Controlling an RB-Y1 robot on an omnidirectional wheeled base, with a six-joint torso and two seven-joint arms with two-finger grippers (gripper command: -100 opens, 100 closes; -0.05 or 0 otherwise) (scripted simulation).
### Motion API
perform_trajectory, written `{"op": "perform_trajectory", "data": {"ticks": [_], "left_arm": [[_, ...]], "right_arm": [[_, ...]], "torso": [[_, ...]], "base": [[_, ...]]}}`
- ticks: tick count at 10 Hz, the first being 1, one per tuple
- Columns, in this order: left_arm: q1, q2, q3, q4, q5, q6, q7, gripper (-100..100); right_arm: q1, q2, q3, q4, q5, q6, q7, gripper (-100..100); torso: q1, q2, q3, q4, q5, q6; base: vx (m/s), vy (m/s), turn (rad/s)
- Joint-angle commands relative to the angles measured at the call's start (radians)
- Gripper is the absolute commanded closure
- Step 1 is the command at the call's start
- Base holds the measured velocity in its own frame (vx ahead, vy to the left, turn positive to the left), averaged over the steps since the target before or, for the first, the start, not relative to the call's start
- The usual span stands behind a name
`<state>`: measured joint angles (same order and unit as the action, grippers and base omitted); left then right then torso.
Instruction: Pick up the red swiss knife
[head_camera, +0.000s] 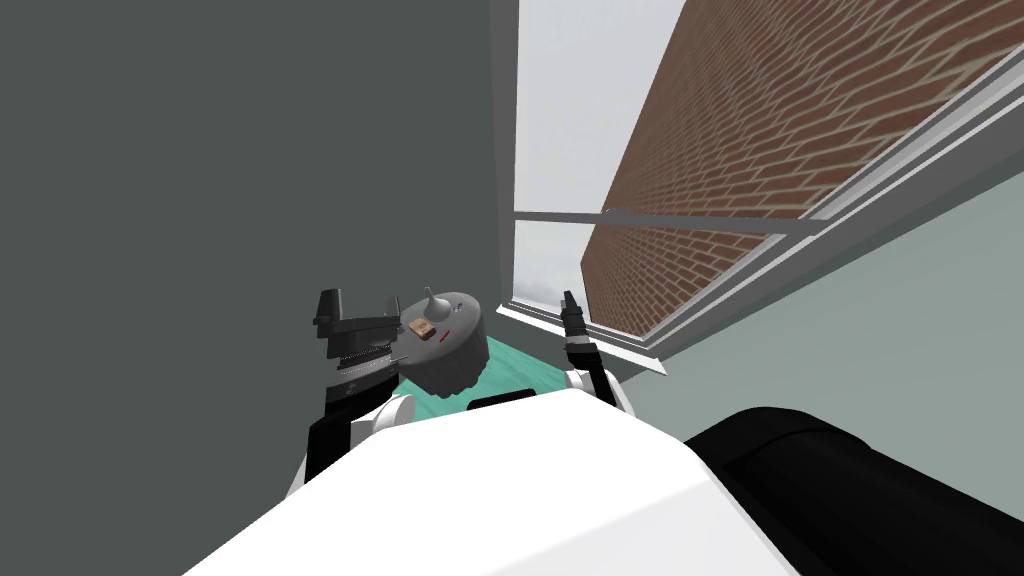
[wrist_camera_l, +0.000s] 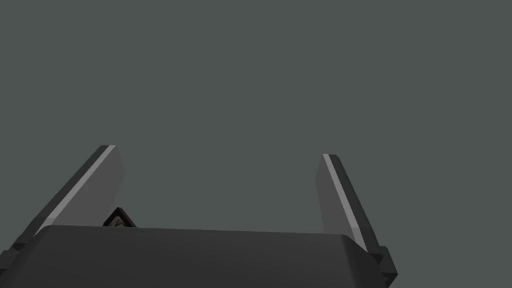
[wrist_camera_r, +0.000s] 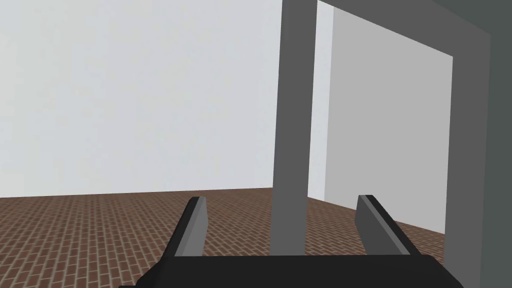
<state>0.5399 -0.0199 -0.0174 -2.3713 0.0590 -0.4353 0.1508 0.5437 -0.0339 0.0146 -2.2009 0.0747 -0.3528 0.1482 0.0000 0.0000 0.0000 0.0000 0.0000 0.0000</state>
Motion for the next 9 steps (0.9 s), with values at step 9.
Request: {"op": "perform_trajectory", "data": {"ticks": [9], "left_arm": [[-0.052, 0.170, 0.053, 0.134, 0.076, 0.198, 0.064, -100]], "right_arm": [[0.000, 0.000, 0.000, 0.000, 0.000, 0.000, 0.000, 0]], "torso": [[0.000, -0.003, -0.002, -0.001, 0.000, 0.000]], "base": [[0.029, -0.003, -0.040]]}}
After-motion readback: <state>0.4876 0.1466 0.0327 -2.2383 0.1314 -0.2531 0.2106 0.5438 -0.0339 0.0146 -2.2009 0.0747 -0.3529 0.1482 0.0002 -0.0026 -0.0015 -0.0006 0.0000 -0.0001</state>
